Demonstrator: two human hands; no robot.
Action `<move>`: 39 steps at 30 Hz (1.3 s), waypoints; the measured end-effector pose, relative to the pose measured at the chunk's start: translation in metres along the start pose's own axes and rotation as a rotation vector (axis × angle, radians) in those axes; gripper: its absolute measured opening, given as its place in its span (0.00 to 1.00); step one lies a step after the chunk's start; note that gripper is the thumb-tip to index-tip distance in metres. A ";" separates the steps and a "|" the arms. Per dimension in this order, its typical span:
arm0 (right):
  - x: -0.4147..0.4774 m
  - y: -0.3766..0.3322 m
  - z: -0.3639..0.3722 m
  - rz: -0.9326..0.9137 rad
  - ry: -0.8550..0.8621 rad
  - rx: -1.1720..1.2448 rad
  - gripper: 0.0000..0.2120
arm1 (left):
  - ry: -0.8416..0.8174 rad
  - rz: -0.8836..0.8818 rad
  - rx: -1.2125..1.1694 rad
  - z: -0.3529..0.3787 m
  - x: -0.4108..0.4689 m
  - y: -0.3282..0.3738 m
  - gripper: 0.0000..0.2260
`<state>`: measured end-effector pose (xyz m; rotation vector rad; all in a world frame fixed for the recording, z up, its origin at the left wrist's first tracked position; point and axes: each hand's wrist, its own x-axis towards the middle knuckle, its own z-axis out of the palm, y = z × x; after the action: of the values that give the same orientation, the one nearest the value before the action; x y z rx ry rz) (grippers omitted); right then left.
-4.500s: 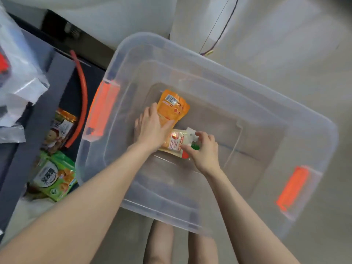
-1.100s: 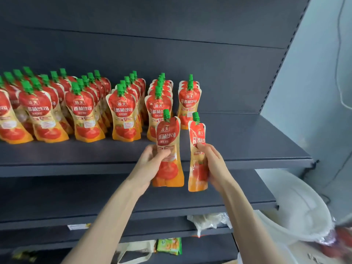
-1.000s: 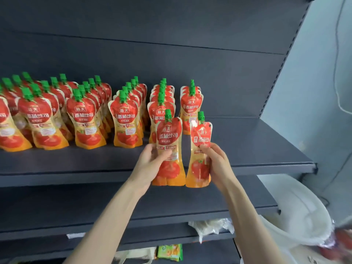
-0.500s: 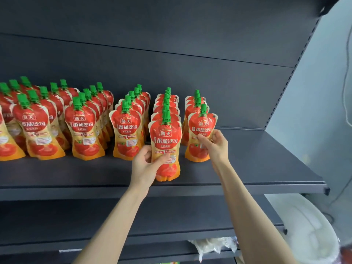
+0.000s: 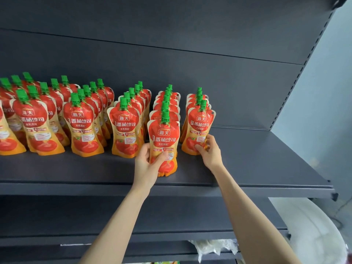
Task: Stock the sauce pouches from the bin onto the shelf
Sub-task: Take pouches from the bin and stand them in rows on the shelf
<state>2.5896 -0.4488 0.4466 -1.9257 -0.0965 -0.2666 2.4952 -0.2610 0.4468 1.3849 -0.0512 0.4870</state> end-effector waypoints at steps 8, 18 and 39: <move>0.009 0.001 0.004 0.041 -0.053 -0.159 0.24 | -0.088 -0.038 0.082 -0.007 -0.009 -0.003 0.14; -0.027 -0.005 0.000 0.008 0.142 -0.027 0.22 | -0.055 -0.016 0.089 -0.013 -0.016 -0.007 0.12; -0.038 -0.002 -0.008 -0.008 -0.120 0.042 0.16 | 0.037 0.080 0.532 0.001 0.025 -0.016 0.30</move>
<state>2.5512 -0.4529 0.4421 -1.8989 -0.1885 -0.1527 2.5238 -0.2561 0.4403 1.8989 0.0586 0.6208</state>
